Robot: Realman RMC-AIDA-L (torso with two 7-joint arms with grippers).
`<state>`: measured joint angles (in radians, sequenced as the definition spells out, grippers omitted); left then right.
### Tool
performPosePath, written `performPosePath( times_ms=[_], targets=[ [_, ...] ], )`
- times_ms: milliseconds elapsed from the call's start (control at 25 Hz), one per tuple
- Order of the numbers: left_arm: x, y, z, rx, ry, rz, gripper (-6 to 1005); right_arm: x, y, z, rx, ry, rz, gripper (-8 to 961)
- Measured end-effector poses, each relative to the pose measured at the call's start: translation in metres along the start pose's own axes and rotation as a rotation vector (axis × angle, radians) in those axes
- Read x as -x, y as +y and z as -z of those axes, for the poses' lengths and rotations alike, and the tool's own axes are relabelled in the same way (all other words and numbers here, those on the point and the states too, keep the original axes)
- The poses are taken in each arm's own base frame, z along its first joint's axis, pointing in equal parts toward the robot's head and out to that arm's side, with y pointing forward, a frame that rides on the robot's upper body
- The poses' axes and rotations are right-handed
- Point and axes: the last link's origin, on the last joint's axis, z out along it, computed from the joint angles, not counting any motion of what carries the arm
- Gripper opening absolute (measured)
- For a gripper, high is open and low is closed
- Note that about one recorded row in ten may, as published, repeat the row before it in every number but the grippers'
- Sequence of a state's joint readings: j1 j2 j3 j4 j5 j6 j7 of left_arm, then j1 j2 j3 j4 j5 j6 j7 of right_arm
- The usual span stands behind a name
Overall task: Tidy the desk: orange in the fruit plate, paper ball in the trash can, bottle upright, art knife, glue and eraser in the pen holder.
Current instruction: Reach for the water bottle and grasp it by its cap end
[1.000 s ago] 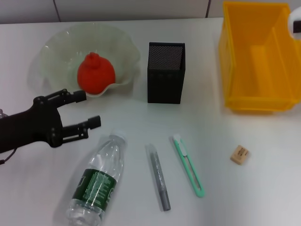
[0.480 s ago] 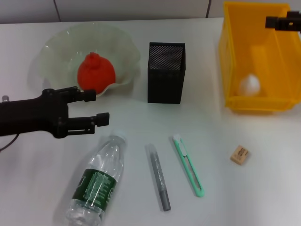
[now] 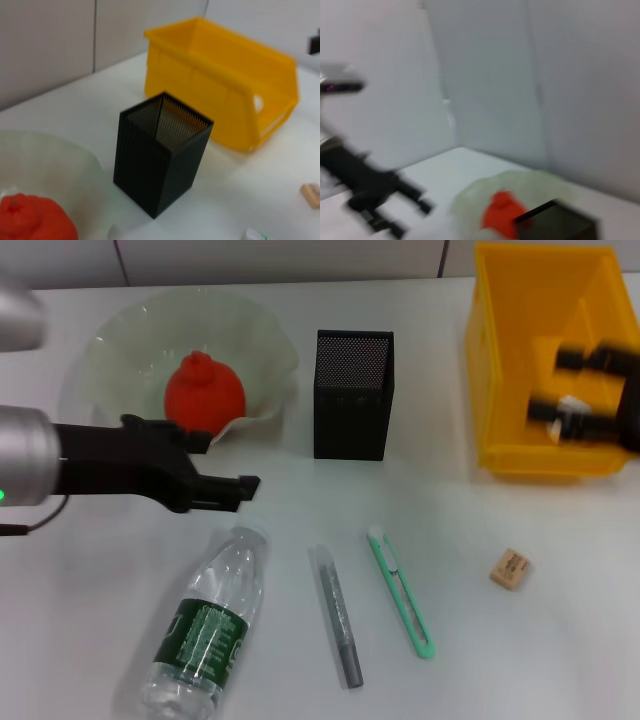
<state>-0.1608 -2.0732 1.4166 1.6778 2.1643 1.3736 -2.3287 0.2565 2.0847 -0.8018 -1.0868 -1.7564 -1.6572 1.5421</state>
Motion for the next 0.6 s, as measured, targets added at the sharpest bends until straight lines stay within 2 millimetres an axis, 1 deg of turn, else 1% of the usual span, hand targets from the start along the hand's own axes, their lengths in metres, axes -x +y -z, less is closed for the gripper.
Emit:
performPosePath(
  times_ms=[40,120,160,200,240,280,360,400,440,560,600],
  targets=[
    [0.000,0.000,0.000,0.000,0.000,0.000,824,0.000,0.000,0.000,0.000,0.000,0.000,801],
    [-0.010,0.015,-0.003,-0.042,-0.048,0.008,823,-0.018,0.008,-0.002,0.036,-0.010,0.026,801],
    [-0.013,0.019,-0.004,-0.064,-0.065,0.023,823,-0.026,0.012,-0.003,0.050,-0.017,0.038,801],
    [-0.018,0.026,-0.007,-0.100,-0.096,0.048,823,-0.039,0.018,-0.005,0.073,-0.031,0.045,801],
    [-0.018,0.026,-0.007,-0.100,-0.096,0.048,822,-0.039,0.018,-0.005,0.073,-0.031,0.045,801],
    [-0.020,0.030,-0.010,-0.114,-0.112,0.057,822,-0.047,0.021,-0.007,0.081,-0.040,0.043,801],
    [-0.022,0.035,-0.016,-0.140,-0.141,0.057,822,-0.051,0.022,-0.008,0.083,-0.042,0.042,801],
    [-0.022,0.040,-0.024,-0.162,-0.172,0.050,821,-0.055,0.024,-0.010,0.087,-0.045,0.060,801],
    [-0.022,0.040,-0.024,-0.162,-0.172,0.050,821,-0.055,0.024,-0.010,0.087,-0.045,0.060,801],
    [-0.019,0.044,-0.034,-0.182,-0.208,0.037,820,-0.061,0.027,-0.012,0.093,-0.052,0.085,801],
    [-0.016,0.044,-0.040,-0.175,-0.218,0.042,820,-0.064,0.028,-0.014,0.101,-0.051,0.090,801]
  ],
)
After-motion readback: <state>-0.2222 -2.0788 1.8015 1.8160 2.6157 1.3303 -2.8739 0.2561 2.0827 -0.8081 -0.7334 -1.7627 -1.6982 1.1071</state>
